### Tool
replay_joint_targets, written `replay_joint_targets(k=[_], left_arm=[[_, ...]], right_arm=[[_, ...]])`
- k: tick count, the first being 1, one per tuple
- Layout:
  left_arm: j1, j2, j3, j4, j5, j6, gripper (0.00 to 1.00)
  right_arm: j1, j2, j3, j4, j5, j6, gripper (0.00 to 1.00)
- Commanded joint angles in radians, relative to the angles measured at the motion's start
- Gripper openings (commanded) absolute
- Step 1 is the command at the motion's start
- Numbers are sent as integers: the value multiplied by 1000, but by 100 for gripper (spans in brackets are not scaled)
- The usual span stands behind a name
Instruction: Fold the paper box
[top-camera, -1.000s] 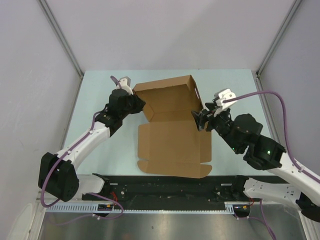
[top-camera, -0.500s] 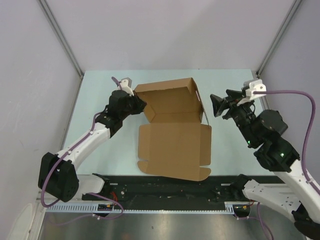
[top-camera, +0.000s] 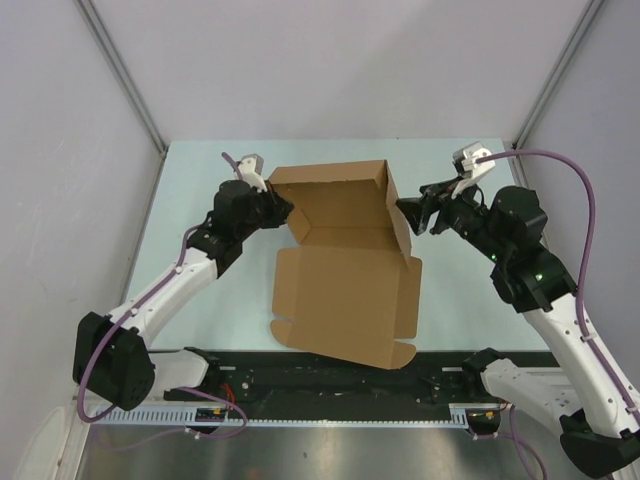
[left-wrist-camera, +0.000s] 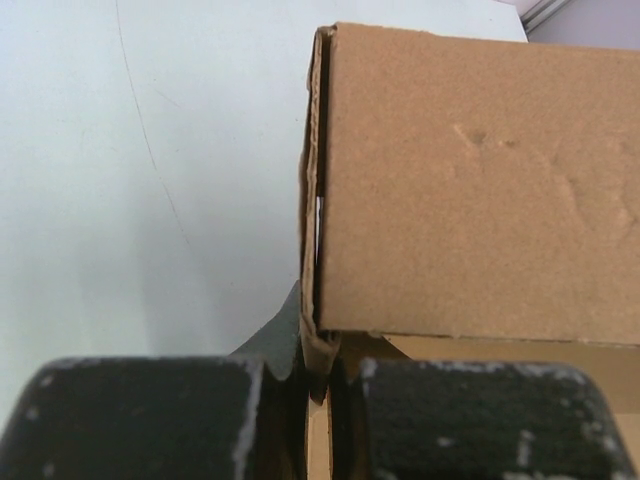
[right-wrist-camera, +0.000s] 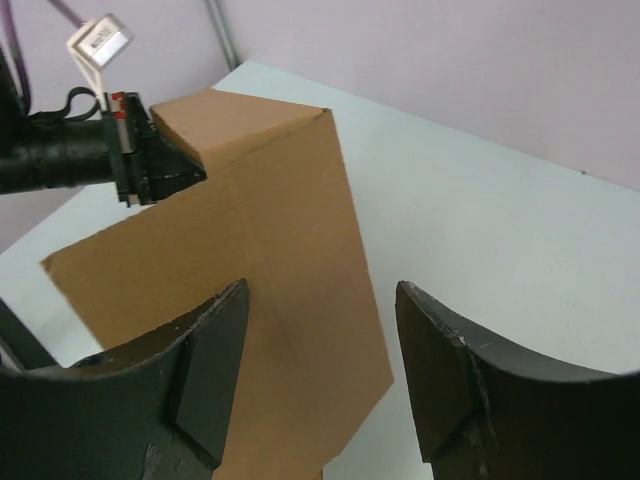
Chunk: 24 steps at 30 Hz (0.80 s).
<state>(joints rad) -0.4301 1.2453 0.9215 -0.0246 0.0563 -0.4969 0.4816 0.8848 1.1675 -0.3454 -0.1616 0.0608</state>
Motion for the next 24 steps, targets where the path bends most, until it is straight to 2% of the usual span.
replay_joint_targets(k=[1, 6, 12, 18, 24], left_arm=[[-6, -14, 34, 5, 14, 6, 0], [-6, -7, 42, 5, 16, 8, 0], [-6, -1, 51, 3, 19, -3, 0], [-6, -12, 54, 2, 33, -3, 0], [-9, -29, 42, 5, 45, -3, 0]], right_arm=[[15, -17, 20, -7, -116, 11, 65], [66, 3, 18, -58, -101, -15, 66], [161, 49, 11, -60, 20, -36, 66], [256, 85, -9, -21, 264, -45, 64], [301, 121, -26, 62, 534, -81, 63]])
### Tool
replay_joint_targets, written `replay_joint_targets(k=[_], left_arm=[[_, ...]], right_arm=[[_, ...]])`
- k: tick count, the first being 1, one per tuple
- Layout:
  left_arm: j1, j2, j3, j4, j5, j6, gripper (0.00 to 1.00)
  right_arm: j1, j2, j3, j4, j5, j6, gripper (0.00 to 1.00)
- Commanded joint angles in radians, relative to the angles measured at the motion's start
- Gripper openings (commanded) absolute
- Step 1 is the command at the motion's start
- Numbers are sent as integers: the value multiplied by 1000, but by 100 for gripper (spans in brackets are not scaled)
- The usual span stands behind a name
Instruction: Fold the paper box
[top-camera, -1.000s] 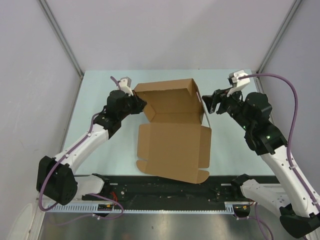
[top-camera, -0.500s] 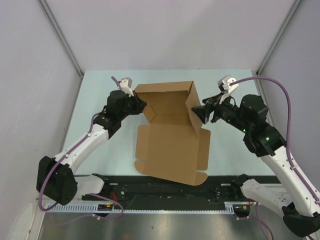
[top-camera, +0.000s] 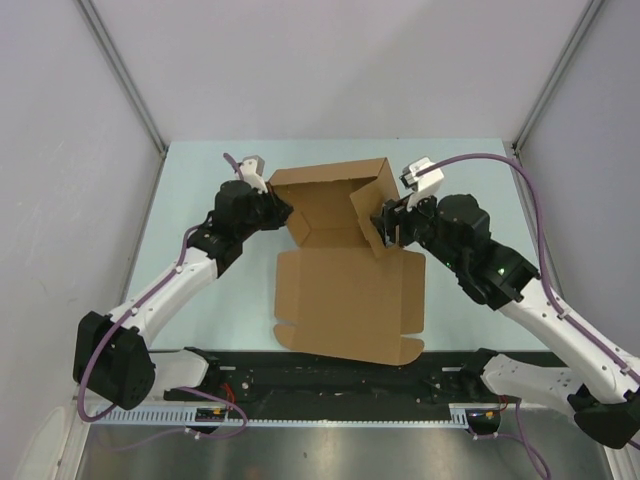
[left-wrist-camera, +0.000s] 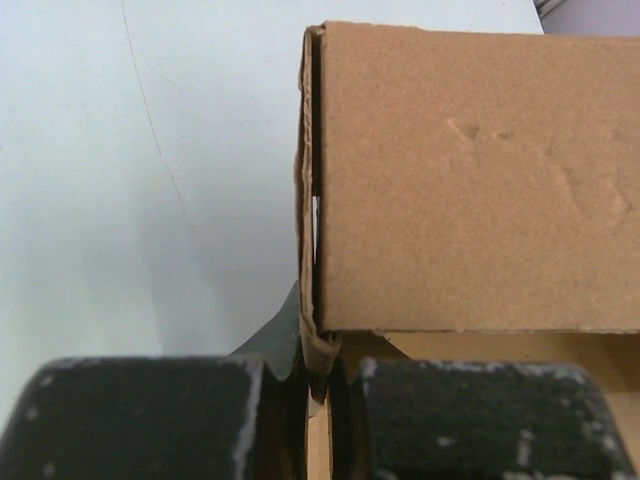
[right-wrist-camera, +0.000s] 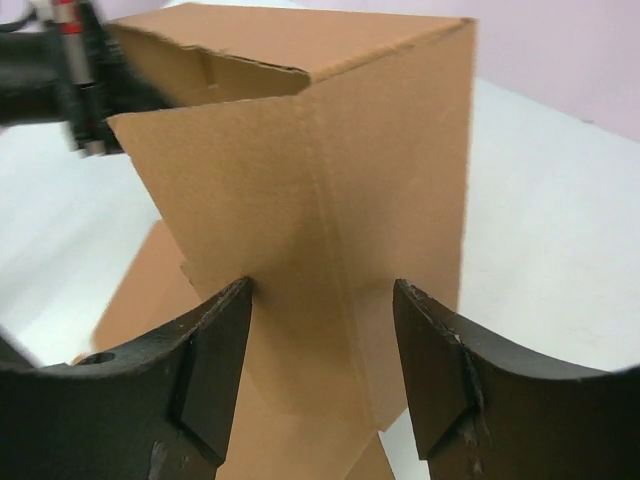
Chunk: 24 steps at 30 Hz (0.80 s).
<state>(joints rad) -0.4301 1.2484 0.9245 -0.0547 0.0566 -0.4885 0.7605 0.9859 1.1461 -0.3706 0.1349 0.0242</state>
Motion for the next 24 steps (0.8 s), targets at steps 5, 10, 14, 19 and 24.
replay_joint_targets(k=[5, 10, 14, 19, 24], left_arm=[[-9, -46, 31, 35, 48, -5, 0], [-10, -46, 31, 35, 51, -1, 0], [-10, -44, 34, 33, 52, 2, 0], [-12, -43, 39, 32, 54, 8, 0], [-13, -43, 36, 27, 54, 18, 0]], right_arm=[[57, 62, -5, 150, 365, -93, 64], [69, 97, -6, 225, 440, -142, 67], [68, 131, -8, 282, 424, -175, 69], [50, 160, -8, 341, 390, -170, 73], [-4, 188, -6, 358, 313, -144, 67]])
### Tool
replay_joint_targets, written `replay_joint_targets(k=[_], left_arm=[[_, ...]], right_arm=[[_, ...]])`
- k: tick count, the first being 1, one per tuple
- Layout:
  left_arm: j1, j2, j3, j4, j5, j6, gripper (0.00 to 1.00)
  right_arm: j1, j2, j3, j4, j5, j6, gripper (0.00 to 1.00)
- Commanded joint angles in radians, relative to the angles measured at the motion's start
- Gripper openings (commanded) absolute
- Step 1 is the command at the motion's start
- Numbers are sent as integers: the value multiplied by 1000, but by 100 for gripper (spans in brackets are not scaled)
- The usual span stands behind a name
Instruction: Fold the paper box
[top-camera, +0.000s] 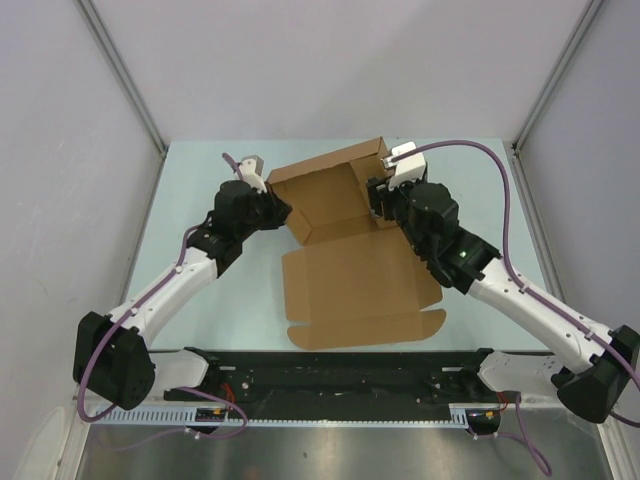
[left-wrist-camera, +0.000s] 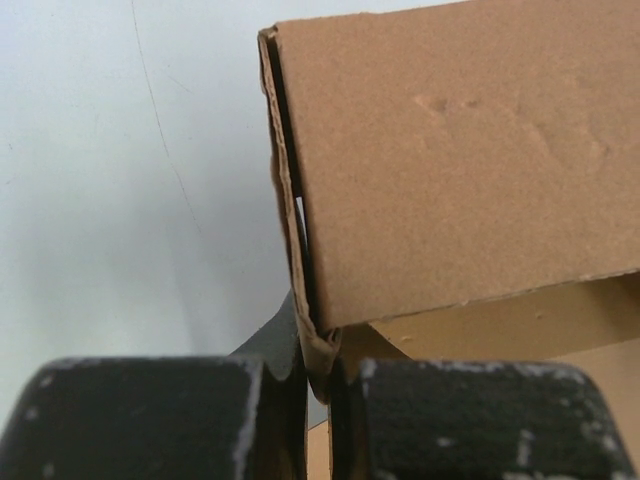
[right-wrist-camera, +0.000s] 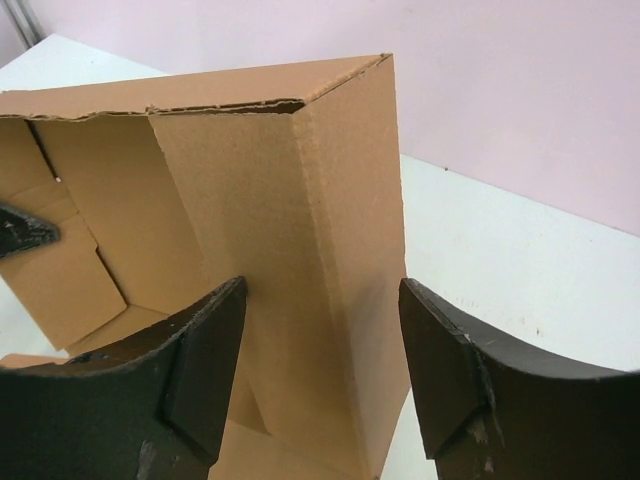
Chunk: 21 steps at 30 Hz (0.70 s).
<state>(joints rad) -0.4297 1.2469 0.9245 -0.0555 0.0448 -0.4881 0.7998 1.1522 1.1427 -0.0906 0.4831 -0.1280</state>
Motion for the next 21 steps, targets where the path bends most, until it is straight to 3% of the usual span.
replay_joint_targets(k=[1, 3, 10, 16, 20, 21], left_arm=[[-14, -41, 36, 28, 66, 20, 0], [-14, -44, 34, 26, 63, 23, 0], [-15, -41, 33, 29, 56, 25, 0], [-14, -37, 31, 37, 50, 22, 1], [-14, -32, 33, 42, 79, 25, 8], [-14, -32, 33, 43, 90, 28, 22]], right_arm=[[-47, 30, -4, 80, -38, 10, 64], [-53, 43, -4, 81, -31, 10, 61], [-65, 67, -8, 80, -9, 4, 26], [-67, 67, -58, 127, 14, -7, 11], [-65, 50, -115, 163, 44, -9, 1], [-65, 46, -123, 170, 51, -6, 0]])
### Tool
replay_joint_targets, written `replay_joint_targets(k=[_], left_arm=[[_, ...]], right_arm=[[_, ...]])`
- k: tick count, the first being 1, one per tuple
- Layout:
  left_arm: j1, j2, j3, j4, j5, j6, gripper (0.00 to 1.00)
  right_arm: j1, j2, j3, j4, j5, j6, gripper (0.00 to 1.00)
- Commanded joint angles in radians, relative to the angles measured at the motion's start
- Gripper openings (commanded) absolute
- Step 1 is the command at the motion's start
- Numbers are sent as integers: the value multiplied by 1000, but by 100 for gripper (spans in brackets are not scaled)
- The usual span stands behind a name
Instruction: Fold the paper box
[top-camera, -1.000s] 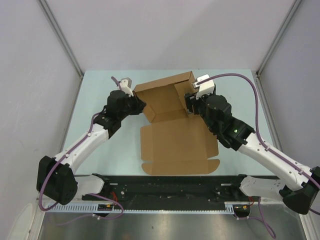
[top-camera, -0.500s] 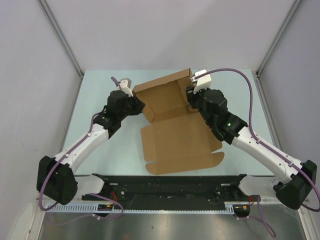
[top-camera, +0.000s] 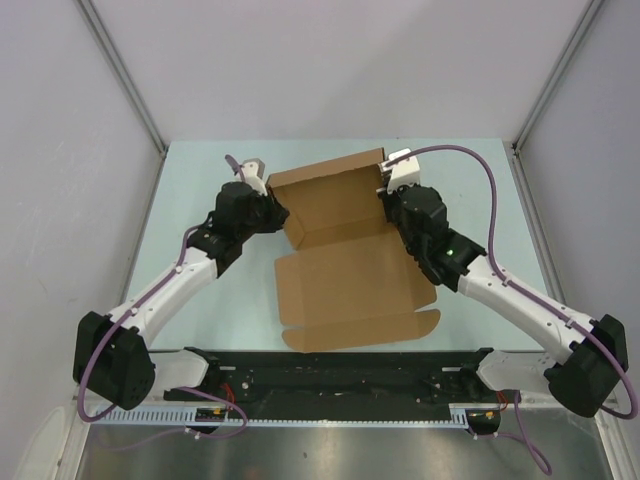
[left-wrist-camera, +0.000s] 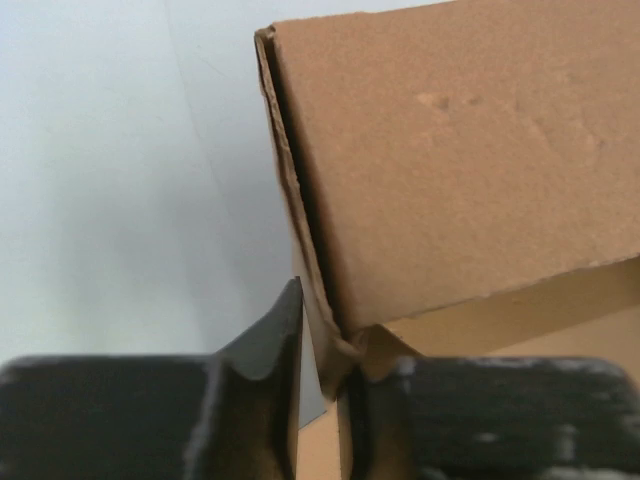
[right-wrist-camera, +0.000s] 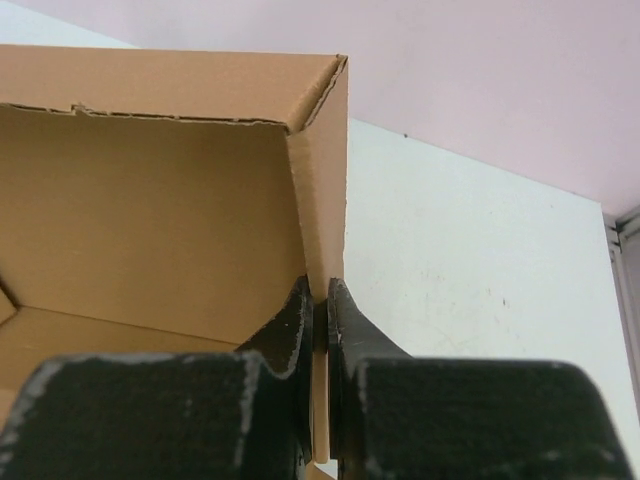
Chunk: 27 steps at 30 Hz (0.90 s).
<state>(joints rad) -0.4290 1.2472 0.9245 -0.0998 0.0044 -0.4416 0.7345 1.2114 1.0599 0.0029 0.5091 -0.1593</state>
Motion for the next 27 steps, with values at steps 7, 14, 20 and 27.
replay_joint_targets(k=[7, 14, 20, 27], left_arm=[[-22, -31, 39, 91, 150, -17, 15], [-25, -75, 2, 52, 120, 21, 60], [-25, -86, -10, 43, 114, 38, 62], [-39, -91, -70, 71, 123, 41, 66]], right_arm=[[16, -23, -106, 114, 80, 35, 0], [19, -82, -216, 172, 101, 72, 0], [26, -133, -325, 281, 118, 86, 0], [19, -156, -362, 284, 121, 115, 0]])
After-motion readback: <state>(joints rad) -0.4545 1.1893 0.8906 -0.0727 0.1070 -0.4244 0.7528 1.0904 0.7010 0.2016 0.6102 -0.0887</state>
